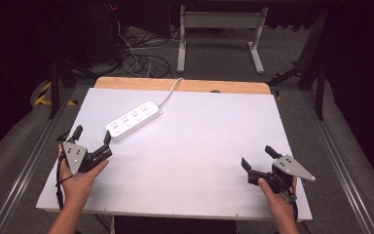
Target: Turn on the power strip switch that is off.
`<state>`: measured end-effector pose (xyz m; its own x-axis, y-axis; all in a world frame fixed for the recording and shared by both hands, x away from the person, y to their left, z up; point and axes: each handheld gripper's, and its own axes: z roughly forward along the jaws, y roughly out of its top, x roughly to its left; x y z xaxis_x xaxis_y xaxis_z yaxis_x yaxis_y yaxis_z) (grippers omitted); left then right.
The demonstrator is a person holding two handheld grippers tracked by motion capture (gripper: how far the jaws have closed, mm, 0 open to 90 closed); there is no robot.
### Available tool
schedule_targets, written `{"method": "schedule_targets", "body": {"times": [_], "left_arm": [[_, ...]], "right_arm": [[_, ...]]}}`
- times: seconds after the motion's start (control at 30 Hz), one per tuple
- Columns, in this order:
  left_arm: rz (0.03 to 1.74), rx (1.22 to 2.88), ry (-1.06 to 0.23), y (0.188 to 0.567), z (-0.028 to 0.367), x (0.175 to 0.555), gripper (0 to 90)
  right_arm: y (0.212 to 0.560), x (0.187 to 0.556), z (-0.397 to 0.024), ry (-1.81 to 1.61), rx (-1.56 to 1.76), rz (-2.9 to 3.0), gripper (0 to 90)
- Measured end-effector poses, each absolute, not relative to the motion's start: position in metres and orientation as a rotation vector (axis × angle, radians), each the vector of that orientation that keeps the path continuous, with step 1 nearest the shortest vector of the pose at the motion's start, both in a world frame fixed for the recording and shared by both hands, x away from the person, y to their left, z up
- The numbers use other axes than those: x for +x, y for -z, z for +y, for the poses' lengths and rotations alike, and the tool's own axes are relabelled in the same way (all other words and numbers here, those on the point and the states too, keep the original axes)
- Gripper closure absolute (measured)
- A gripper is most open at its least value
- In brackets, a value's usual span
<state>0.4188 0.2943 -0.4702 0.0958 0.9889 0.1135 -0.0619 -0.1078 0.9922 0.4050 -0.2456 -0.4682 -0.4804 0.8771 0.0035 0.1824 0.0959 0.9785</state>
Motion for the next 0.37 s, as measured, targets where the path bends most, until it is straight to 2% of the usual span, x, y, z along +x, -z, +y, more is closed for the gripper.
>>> {"method": "schedule_targets", "body": {"times": [0.37], "left_arm": [[1.051,1.289,-1.241,0.4707,0.2983,0.4181,11.9]], "right_arm": [[0.4690,0.4084,-0.2431,-1.424,1.036,1.772,4.8]]}}
